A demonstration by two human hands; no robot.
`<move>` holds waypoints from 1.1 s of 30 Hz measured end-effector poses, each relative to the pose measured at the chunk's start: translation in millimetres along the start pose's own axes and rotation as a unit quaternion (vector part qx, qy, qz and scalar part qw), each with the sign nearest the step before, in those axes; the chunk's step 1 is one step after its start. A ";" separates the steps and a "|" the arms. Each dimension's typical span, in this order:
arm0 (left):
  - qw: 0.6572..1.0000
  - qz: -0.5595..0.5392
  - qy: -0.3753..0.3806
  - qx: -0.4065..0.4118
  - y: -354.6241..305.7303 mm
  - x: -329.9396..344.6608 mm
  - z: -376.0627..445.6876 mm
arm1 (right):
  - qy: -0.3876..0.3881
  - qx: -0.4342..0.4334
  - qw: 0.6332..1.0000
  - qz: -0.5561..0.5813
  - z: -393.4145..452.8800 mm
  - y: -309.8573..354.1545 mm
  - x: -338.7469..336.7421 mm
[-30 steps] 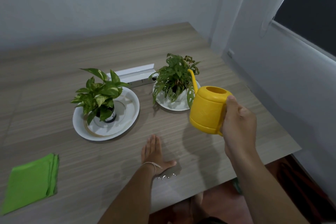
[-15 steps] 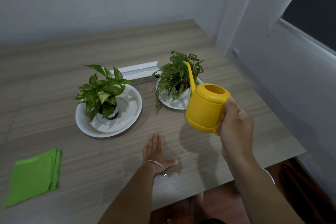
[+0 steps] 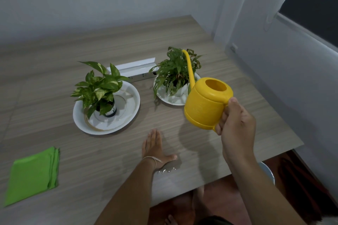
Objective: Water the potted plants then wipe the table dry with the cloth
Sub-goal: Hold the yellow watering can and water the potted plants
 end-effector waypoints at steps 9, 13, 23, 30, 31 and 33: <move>1.000 0.004 -0.009 0.005 0.3 0.8 -0.9 | 0.001 0.003 1.000 0.022 -6.7 -0.9 -2.3; 1.000 0.019 -0.010 0.016 -2.0 0.8 -6.6 | 0.006 0.000 1.000 0.026 -10.5 -1.5 5.2; 1.000 -0.020 -0.010 0.000 28.1 -7.7 -37.8 | 0.075 0.006 0.996 0.046 -30.1 -6.7 53.6; 0.995 -0.042 -0.043 -0.081 108.7 -11.0 -79.1 | 0.149 0.006 0.988 0.035 -52.6 -10.3 89.1; 0.993 -0.050 -0.051 -0.089 118.6 -12.0 -85.5 | 0.157 0.001 0.987 0.032 -56.0 -10.3 94.4; 0.989 -0.071 -0.065 -0.110 137.2 -11.7 -98.1 | 0.173 -0.006 0.984 0.029 -62.8 -9.9 103.6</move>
Point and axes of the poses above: each hand's wrist, its own z-axis towards the middle knuckle, its own x-axis out of the palm, y = z × x, the point moved 5 cm from there along z, towards the middle knuckle, and after that the axes turned 9 degrees about y, right-handed, at the moved point
